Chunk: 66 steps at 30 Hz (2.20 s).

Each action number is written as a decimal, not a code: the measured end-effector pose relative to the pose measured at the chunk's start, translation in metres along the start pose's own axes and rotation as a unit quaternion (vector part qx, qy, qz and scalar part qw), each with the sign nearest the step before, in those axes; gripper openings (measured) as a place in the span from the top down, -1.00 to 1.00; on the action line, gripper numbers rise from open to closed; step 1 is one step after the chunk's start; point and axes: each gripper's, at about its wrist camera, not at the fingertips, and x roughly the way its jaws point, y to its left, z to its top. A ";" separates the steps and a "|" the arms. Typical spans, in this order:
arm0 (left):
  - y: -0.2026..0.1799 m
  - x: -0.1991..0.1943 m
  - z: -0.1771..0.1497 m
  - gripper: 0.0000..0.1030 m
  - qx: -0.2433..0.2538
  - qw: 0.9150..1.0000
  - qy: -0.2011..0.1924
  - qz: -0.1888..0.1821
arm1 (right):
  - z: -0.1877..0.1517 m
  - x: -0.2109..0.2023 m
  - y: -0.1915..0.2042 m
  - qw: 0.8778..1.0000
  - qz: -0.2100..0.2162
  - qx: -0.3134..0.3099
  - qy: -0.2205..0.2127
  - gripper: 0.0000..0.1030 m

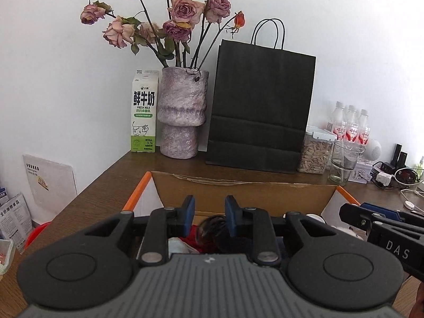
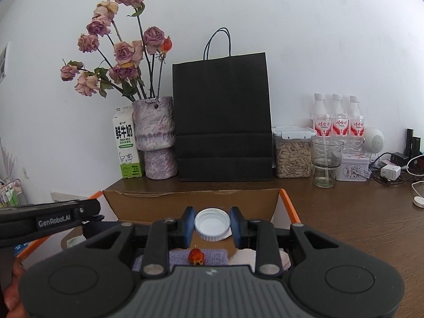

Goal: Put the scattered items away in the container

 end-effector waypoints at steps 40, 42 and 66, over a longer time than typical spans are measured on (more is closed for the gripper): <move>0.006 -0.165 -0.051 -1.00 0.014 0.999 -0.034 0.004 | -0.050 -0.155 0.021 0.999 -0.001 -0.032 0.038 -1.00; 0.007 -0.183 -0.056 -1.00 0.009 1.000 -0.025 -0.003 | -0.056 -0.178 0.022 0.999 0.001 -0.027 0.045 -1.00; 0.004 -0.238 -0.090 -1.00 0.032 0.999 0.028 0.010 | -0.083 -0.237 0.036 0.996 0.000 -0.026 0.091 -1.00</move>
